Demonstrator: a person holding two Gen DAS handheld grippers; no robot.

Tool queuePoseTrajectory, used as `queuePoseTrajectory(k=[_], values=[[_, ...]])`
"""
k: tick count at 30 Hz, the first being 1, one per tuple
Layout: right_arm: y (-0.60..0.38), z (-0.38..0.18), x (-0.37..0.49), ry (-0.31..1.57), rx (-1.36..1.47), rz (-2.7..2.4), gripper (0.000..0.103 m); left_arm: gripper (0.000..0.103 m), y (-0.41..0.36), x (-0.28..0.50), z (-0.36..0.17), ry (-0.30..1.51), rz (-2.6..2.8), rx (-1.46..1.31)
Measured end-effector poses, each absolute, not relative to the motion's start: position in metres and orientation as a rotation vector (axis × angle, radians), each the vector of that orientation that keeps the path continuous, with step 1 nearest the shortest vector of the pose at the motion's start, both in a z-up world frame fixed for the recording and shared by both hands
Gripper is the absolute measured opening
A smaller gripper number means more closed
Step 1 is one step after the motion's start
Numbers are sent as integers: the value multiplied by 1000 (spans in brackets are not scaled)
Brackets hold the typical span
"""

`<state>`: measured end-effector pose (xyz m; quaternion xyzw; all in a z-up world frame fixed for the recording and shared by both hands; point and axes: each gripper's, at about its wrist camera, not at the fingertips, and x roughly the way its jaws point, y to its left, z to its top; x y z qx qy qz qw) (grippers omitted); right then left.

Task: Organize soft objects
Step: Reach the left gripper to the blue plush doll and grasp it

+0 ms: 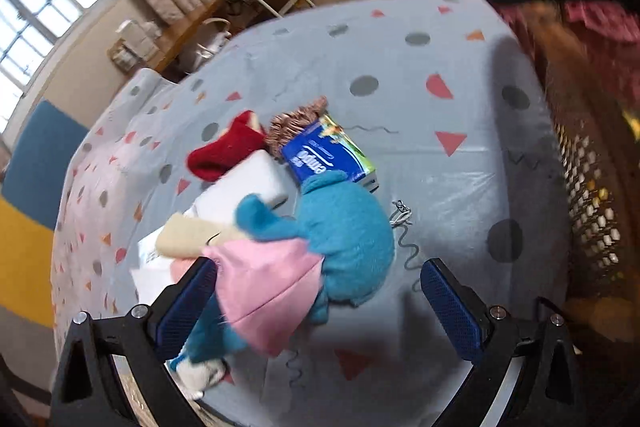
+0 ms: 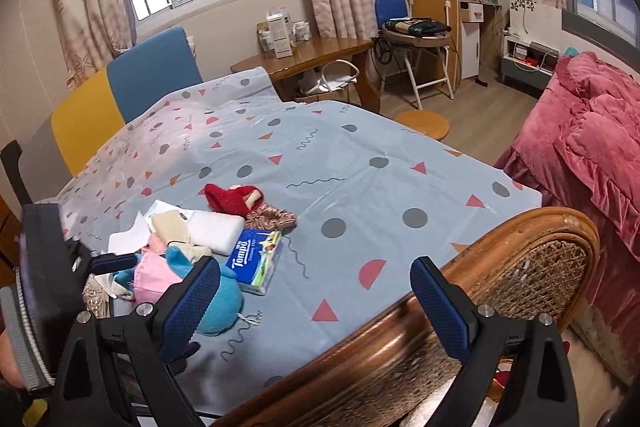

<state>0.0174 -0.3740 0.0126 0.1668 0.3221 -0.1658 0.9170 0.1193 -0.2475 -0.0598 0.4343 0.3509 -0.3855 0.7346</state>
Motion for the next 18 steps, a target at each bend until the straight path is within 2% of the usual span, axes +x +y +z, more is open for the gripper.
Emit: queuePoseTrajectory(k=[4, 6, 7, 9, 10, 11, 12, 13, 18], values=[[-380, 11, 17, 666, 353, -354, 98, 92, -264, 125, -72, 763, -832, 998], [-383, 8, 18, 675, 362, -359, 98, 78, -266, 129, -75, 780, -839, 976], [-384, 6, 18, 679, 368, -357, 98, 75, -265, 130, -74, 784, -847, 952], [-385, 5, 19, 685, 373, -355, 98, 60, -258, 130, -65, 774, -861, 881], [-385, 4, 19, 686, 374, -353, 98, 56, -254, 128, -60, 766, -867, 850], [-385, 4, 20, 685, 376, -350, 98, 42, -244, 128, -52, 761, -873, 788], [-385, 4, 20, 685, 377, -347, 98, 10, -236, 130, -45, 768, -874, 733], [-386, 4, 22, 686, 379, -344, 98, 3, -228, 133, -39, 779, -868, 680], [-386, 3, 28, 695, 410, -321, 98, 3, -182, 129, -27, 858, -892, 455]])
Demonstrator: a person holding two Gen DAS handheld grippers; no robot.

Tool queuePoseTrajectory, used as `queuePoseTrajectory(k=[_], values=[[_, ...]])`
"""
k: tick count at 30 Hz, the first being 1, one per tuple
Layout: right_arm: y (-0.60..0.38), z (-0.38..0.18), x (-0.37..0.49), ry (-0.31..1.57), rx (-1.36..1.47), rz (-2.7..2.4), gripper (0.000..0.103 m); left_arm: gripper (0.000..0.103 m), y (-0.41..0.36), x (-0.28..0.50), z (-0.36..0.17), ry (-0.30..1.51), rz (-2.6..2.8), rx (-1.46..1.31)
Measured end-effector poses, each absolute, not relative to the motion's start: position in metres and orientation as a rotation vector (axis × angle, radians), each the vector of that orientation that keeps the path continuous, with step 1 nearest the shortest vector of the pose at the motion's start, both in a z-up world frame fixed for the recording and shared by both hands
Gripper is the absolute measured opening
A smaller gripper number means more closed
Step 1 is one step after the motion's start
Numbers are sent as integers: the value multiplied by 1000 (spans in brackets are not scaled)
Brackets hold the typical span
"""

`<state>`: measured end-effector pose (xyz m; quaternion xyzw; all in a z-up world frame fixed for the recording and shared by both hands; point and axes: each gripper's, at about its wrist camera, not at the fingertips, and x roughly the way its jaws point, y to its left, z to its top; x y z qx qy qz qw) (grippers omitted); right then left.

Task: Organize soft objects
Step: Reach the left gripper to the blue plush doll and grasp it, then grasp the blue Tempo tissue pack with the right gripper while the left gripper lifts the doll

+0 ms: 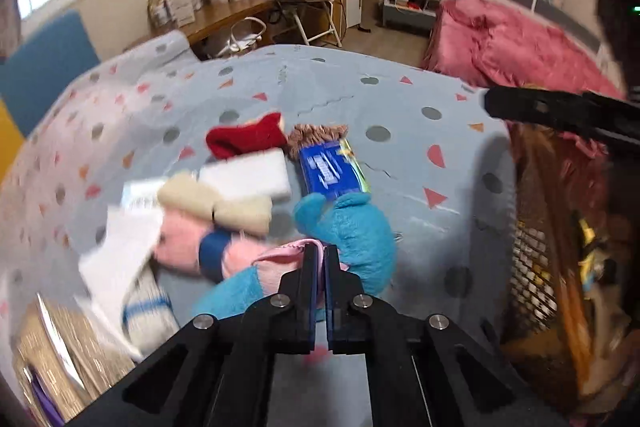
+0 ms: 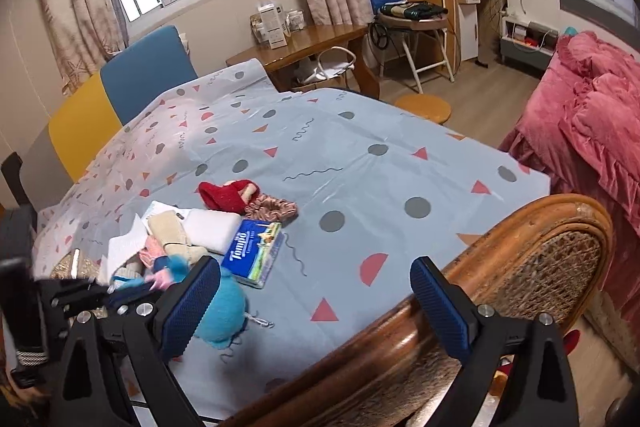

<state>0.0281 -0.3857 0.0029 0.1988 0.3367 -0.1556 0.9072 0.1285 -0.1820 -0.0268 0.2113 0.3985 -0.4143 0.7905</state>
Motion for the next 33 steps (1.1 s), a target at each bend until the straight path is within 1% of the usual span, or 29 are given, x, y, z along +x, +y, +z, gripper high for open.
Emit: queuePoseTrajectory(k=[7, 8, 9, 10, 11, 12, 17, 19, 20, 21, 24, 25, 27, 30, 33], values=[[-375, 1, 31, 717, 414, -304, 98, 5, -152, 95, -36, 933, -911, 400], [-374, 2, 31, 719, 409, -304, 98, 14, -147, 92, -36, 940, -907, 386], [-373, 2, 30, 720, 403, -303, 98, 26, -142, 89, -37, 954, -907, 373], [-372, 2, 29, 720, 400, -302, 98, 33, -138, 87, -37, 961, -906, 363], [-371, 3, 29, 721, 399, -300, 98, 44, -133, 83, -37, 958, -900, 358], [-370, 3, 29, 721, 398, -298, 98, 50, -130, 80, -38, 950, -896, 365], [-366, 4, 30, 722, 390, -286, 98, 56, -128, 79, -36, 903, -846, 422], [-364, 3, 31, 730, 391, -278, 98, 63, -134, 81, -34, 879, -849, 447], [-364, 3, 31, 733, 392, -275, 98, 72, -139, 81, -34, 861, -852, 467], [-364, 2, 31, 736, 393, -274, 98, 76, -147, 82, -36, 838, -854, 494], [-366, 1, 33, 750, 405, -265, 98, 74, -167, 88, -51, 842, -867, 574], [-368, 1, 33, 755, 415, -256, 98, 70, -171, 93, -60, 864, -865, 595], [-370, 1, 37, 768, 423, -246, 98, 33, -175, 102, -77, 940, -868, 589], [-372, 2, 49, 792, 419, -221, 98, 28, -164, 106, -87, 972, -867, 499], [-374, 1, 74, 845, 449, -172, 98, 27, -150, 103, -86, 980, -835, 427]])
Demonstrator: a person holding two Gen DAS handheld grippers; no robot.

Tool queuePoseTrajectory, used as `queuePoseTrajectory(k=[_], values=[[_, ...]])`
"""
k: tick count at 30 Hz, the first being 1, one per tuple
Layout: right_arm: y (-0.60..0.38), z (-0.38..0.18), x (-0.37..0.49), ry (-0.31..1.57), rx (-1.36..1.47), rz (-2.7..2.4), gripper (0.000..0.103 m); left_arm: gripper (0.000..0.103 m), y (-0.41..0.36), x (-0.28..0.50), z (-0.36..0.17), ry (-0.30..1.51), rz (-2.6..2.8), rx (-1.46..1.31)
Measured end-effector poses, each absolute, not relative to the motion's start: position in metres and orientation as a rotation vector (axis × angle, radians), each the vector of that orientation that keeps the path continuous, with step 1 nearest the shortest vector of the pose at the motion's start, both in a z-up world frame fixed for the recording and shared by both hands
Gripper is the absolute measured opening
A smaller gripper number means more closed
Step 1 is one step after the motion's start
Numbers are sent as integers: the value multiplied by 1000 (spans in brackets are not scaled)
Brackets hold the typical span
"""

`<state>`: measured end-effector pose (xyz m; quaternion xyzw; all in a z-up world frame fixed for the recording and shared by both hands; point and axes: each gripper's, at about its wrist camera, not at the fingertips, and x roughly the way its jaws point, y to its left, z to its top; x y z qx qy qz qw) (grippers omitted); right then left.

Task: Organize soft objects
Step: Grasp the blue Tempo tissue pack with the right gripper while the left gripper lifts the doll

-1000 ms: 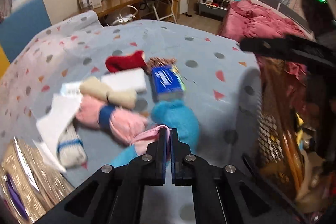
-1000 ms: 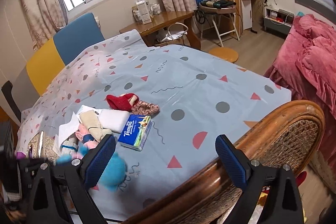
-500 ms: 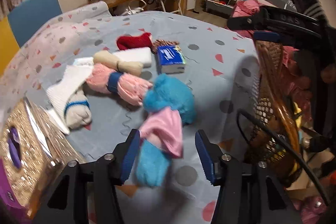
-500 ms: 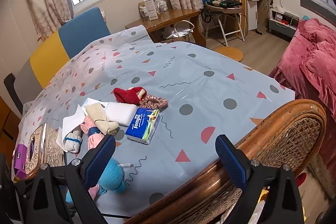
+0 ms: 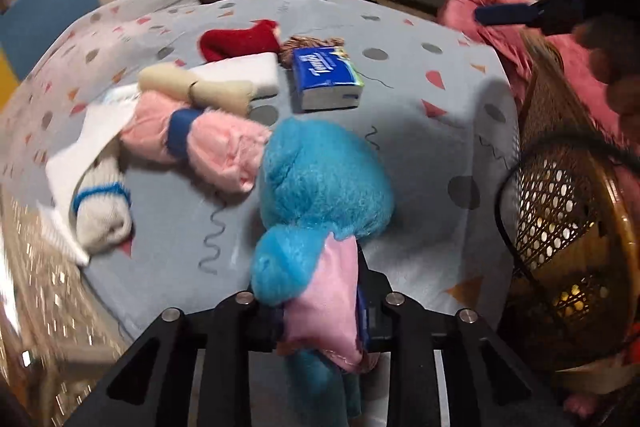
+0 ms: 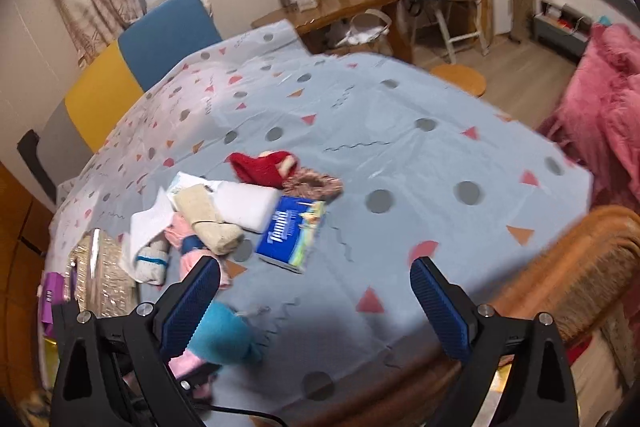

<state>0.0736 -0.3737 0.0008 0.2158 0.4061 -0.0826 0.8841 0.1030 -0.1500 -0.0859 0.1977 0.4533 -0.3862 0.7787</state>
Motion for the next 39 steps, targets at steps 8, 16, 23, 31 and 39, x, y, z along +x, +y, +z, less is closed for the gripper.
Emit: queuePoseTrajectory(k=[8, 16, 23, 31, 39], values=[[-377, -45, 158, 1066, 593, -182, 98, 28, -125, 83, -89, 1007, -793, 309], [-371, -98, 201, 1231, 534, -335, 85, 28, -101, 71, -91, 1017, -759, 221], [-329, -97, 202, 1239, 354, -256, 54, 27, -83, 55, -89, 1011, -726, 151], [-305, -106, 202, 1265, 248, -238, 66, 27, -66, 39, -82, 999, -690, 130], [-300, -102, 202, 1247, 219, -244, 65, 27, -52, 29, -60, 945, -663, 108]])
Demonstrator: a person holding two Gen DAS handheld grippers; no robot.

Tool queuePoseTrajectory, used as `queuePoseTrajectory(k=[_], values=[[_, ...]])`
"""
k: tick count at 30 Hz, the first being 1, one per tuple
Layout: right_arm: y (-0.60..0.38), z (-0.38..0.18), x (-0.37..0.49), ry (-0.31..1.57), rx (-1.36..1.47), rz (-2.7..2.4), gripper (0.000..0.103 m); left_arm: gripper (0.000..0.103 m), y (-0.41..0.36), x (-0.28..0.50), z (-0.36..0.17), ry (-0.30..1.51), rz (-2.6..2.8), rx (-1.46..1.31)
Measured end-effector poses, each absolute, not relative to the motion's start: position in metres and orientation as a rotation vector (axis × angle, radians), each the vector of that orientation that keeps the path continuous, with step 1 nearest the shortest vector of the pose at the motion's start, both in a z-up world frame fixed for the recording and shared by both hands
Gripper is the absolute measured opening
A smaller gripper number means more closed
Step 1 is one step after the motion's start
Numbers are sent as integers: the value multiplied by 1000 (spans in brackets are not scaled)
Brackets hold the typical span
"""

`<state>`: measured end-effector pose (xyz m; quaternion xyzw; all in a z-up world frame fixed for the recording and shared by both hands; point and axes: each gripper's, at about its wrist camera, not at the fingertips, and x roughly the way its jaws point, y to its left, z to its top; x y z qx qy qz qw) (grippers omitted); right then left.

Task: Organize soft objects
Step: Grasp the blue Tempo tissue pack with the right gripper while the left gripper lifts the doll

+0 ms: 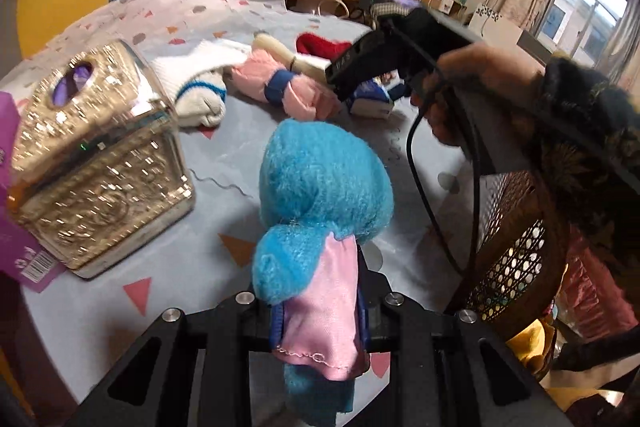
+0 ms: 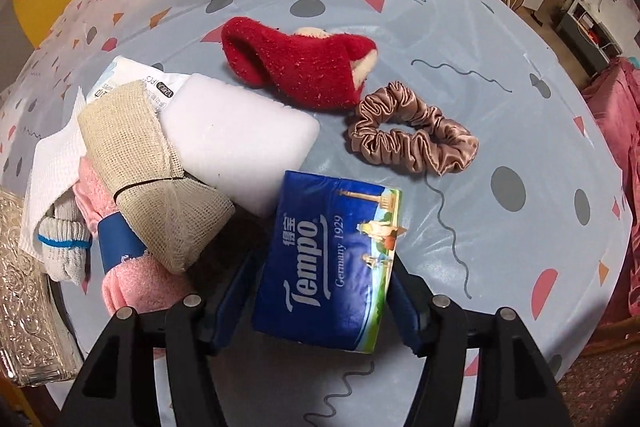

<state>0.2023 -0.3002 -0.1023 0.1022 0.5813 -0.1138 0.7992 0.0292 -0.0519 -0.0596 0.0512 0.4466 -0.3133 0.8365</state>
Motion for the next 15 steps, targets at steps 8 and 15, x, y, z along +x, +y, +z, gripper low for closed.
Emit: queuePoseTrajectory(k=[8, 15], values=[[-283, -96, 196, 1239, 170, -249, 63, 27, -39, 41, 7, 819, -662, 47], [-274, -93, 190, 1230, 134, -242, 61, 27, 7, 90, 71, 698, -535, -90]])
